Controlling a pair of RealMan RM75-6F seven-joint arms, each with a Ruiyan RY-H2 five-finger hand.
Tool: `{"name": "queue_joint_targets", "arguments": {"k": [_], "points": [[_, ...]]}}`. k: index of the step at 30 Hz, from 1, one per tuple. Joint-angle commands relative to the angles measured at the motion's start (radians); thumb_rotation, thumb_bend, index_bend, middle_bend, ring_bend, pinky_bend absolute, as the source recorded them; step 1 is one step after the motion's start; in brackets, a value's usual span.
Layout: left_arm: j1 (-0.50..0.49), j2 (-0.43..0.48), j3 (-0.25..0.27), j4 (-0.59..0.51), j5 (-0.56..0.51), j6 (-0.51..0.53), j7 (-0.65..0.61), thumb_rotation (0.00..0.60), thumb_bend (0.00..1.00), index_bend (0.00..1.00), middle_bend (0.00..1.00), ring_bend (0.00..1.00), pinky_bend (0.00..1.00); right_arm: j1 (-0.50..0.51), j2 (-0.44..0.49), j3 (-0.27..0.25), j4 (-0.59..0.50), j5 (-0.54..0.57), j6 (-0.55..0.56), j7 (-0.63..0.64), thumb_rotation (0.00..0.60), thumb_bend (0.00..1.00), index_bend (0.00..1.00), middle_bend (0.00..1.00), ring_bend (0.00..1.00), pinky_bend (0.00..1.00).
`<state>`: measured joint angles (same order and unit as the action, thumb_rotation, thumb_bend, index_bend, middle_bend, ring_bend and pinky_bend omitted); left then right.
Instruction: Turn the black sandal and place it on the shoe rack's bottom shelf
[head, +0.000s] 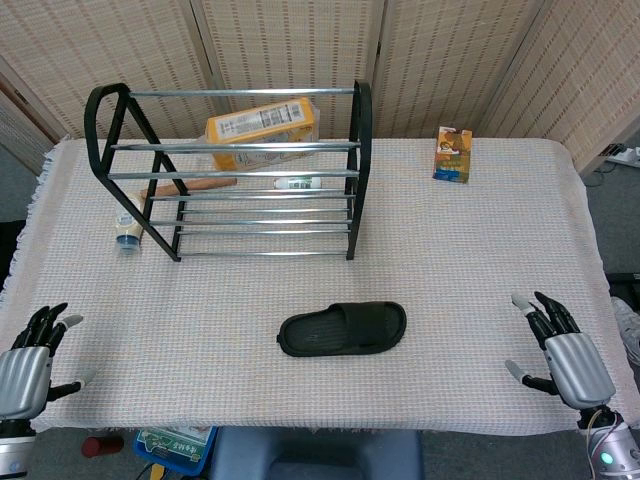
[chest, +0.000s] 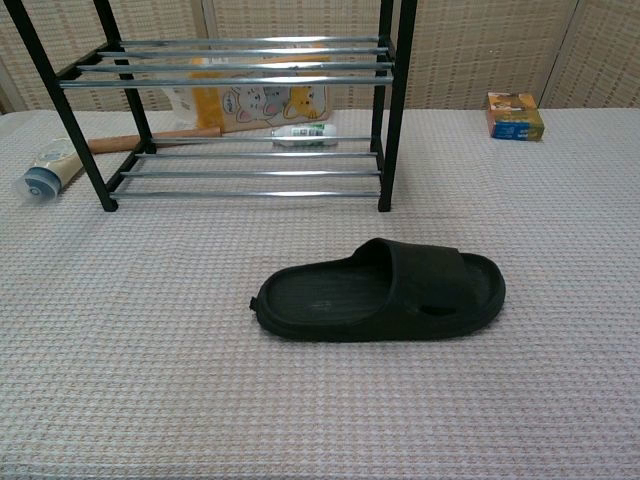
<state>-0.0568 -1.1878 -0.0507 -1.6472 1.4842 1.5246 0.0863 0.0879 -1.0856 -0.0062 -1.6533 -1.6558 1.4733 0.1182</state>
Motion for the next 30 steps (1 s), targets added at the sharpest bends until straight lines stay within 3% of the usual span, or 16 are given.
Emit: {"name": "queue_joint_targets", "arguments": {"k": [1,9,16,26,30], "points": [[0.0,-0.001,0.0,0.0,-0.002,-0.001,0.0,0.6,0.12,0.26,0.12,0.09,0.26,0.007,-0.002,0.002,0.0,0.003,-0.01,-0.001,0.6,0.23,0.0,0.15,0.06,0.07],[0.003,0.002,0.005,-0.002,0.002,-0.002,-0.01,0.6,0.12,0.26,0.13,0.09,0.26,0.037,-0.007,-0.002,-0.008,0.008,-0.062,-0.019,0.6,0.23,0.0,0.15,0.06,0.07],[0.006,0.007,0.009,-0.008,0.005,0.002,-0.015,0.6,0.12,0.26,0.12,0.09,0.26,0.106,-0.036,0.004,-0.002,0.028,-0.179,-0.035,0.6,0.23,0.0,0.15,0.06,0.07],[0.013,0.015,0.013,-0.014,0.007,0.008,-0.021,0.6,0.12,0.26,0.13,0.09,0.26,0.235,-0.131,0.046,0.042,0.089,-0.359,-0.077,0.6,0.21,0.0,0.15,0.06,0.07],[0.019,0.02,0.017,-0.009,0.002,0.006,-0.03,0.6,0.12,0.26,0.12,0.09,0.26,0.309,-0.227,0.082,0.116,0.14,-0.451,-0.126,0.6,0.21,0.0,0.15,0.06,0.07]]}}
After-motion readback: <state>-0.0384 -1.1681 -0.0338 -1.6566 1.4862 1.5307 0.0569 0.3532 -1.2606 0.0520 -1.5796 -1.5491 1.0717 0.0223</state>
